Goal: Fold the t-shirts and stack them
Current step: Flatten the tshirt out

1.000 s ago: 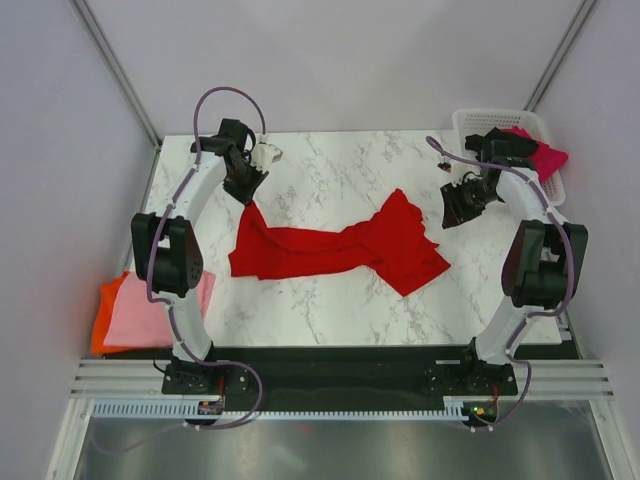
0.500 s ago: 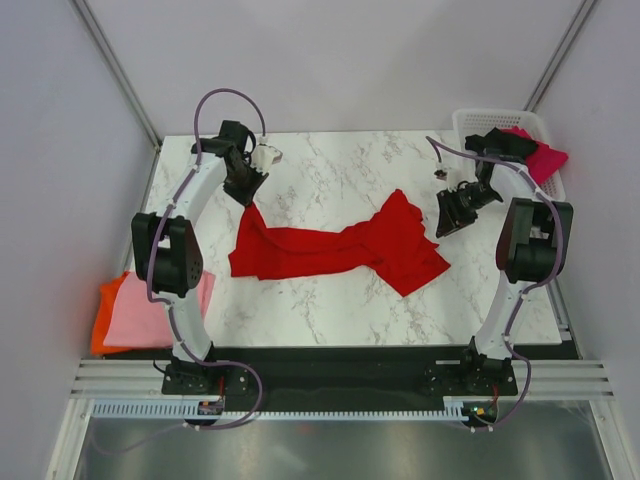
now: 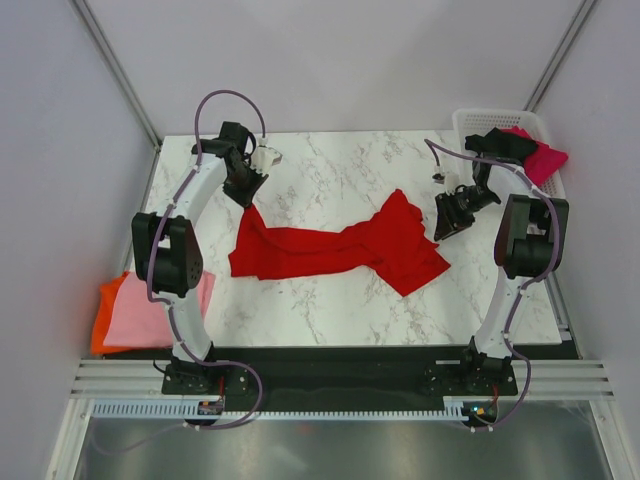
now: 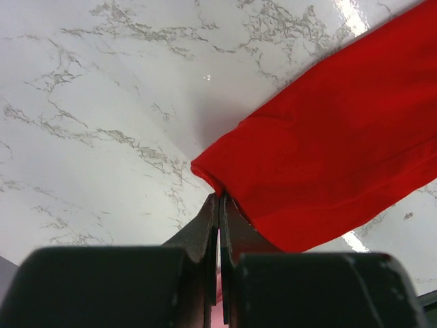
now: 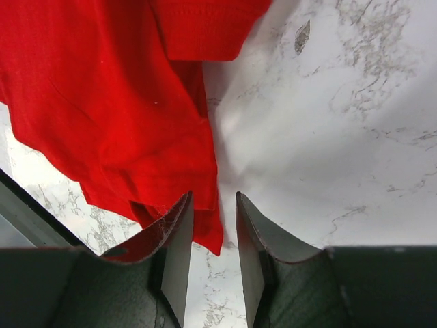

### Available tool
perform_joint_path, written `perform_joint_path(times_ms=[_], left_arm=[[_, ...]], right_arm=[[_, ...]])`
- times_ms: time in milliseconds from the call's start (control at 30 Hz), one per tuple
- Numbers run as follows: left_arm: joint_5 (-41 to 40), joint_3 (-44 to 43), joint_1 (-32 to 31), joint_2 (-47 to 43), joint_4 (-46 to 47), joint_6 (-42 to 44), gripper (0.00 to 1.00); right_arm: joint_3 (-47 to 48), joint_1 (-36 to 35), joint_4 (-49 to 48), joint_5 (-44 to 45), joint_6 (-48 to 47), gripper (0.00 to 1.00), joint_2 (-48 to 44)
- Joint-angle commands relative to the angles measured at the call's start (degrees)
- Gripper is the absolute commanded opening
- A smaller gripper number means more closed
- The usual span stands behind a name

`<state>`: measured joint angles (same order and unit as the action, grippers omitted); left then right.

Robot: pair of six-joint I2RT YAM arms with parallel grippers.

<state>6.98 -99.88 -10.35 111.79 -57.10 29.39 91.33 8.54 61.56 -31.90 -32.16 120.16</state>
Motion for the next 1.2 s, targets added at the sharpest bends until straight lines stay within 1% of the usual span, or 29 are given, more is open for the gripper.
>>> perform_joint_path(times_ms=[0,300,433,533,667,733,867,933,1033,1067,1167], left_arm=[[-0.8,-0.2,0.1,-2.7,0.7,-1.1,0.02],[-1.4,0.0,0.1,-2.9,0.7,-0.9,0.02],[-1.3,-0.1,0.2,-2.8,0.7,-0.8,0.02],[-1.4,-0.1,0.1,-3.0,0.7,-0.8,0.02],[-1.4,0.0,0.1,-2.9,0.7,-0.7,0.02],[-1.4,-0.1,0.1,-3.0,0.7,-0.7,0.02],[-1.6,0.0,0.1,-3.2,0.7,-0.7,0.02],[-1.8,0.2,0.2,-3.4,0.8,-0.6,0.02],[-2.0,0.6,0.1,-4.0,0.9,-0.6,0.02],[-2.2,0.8,0.1,-4.2,0.8,-0.6,0.02],[-2.4,1.3,0.1,-4.7,0.9,-0.5,0.02]], right_arm=[[0.4,0.3,0.8,-2.6,0.0,0.38,1.6],[-0.2,0.3,2.0,-2.4,-1.0,0.36,1.6],[0.2,0.3,2.3,-2.9,-0.8,0.29,1.9],[0.3,0.2,3.0,-3.6,-0.9,0.28,2.2],[0.1,0.2,3.7,-3.9,-1.2,0.27,2.4],[0.1,0.2,3.8,-3.9,-1.3,0.31,2.4],[0.3,0.2,4.0,-3.9,-1.3,0.32,2.9],[0.4,0.2,3.9,-3.9,-1.1,0.27,3.2],[0.6,0.2,4.2,-4.0,-0.7,0.25,3.9],[0.5,0.2,4.3,-4.1,-1.0,0.23,4.0],[0.6,0.1,5.0,-4.8,-1.8,0.11,3.6]])
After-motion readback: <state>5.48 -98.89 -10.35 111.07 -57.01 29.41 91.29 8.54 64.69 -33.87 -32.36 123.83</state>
